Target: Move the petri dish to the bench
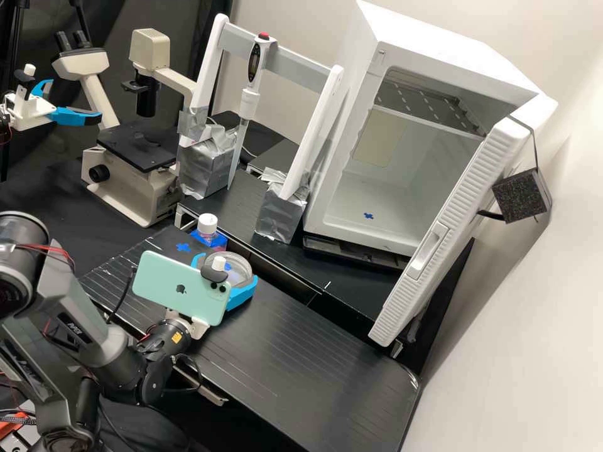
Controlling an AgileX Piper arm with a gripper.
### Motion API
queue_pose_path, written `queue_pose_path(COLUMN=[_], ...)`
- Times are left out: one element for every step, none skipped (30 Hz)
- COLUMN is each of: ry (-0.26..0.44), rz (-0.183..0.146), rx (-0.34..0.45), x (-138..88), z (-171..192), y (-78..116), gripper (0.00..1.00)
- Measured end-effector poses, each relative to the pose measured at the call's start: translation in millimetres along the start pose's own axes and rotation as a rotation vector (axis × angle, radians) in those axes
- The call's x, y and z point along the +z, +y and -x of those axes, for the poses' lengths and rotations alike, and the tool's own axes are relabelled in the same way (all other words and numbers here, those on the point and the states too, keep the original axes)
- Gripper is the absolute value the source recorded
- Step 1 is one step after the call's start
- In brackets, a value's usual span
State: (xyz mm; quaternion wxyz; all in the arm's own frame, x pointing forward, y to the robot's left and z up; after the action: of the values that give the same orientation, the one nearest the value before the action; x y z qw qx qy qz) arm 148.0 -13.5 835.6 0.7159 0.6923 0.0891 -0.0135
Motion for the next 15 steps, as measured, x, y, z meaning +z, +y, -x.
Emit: queue_pose_path(ry=[-0.005,-0.01,-0.011,-0.011,-0.013,-0.012,-0.012,-0.012,-0.012,-0.012,-0.012,-0.012,-0.012,-0.012,-0.012], rz=[-0.003,-0.002,-0.001,0.0,0.0,0.0,0.001,0.001,0.001,0.001,0.003,0.003,0.003,0.011,0.018], rx=[0.0,0.003,0.001,-0.002,0.0,-0.001,-0.001,-0.001,-0.001,-0.001,-0.001,-0.001,-0.001,-0.001,-0.001], x=[1.1,1.8,2.0,2.1,2.3,2.3,2.3,2.3,2.3,2.3,2.3,2.3,2.3,2.3,2.3], z=[0.3,0.8,1.1,1.3,1.4,1.4,1.4,1.4,1.4,1.4,1.4,1.4,1.4,1.4,1.4], y=[0.1,0.6,0.5,0.3,0.6,0.4,0.4,0.4,0.4,0.4,0.4,0.4,0.4,0.4,0.4], gripper=[0.0,0.0,0.0,0.0,0.0,0.0,1.0,1.0,1.0,1.0,1.0,1.0,1.0,1.0,1.0])
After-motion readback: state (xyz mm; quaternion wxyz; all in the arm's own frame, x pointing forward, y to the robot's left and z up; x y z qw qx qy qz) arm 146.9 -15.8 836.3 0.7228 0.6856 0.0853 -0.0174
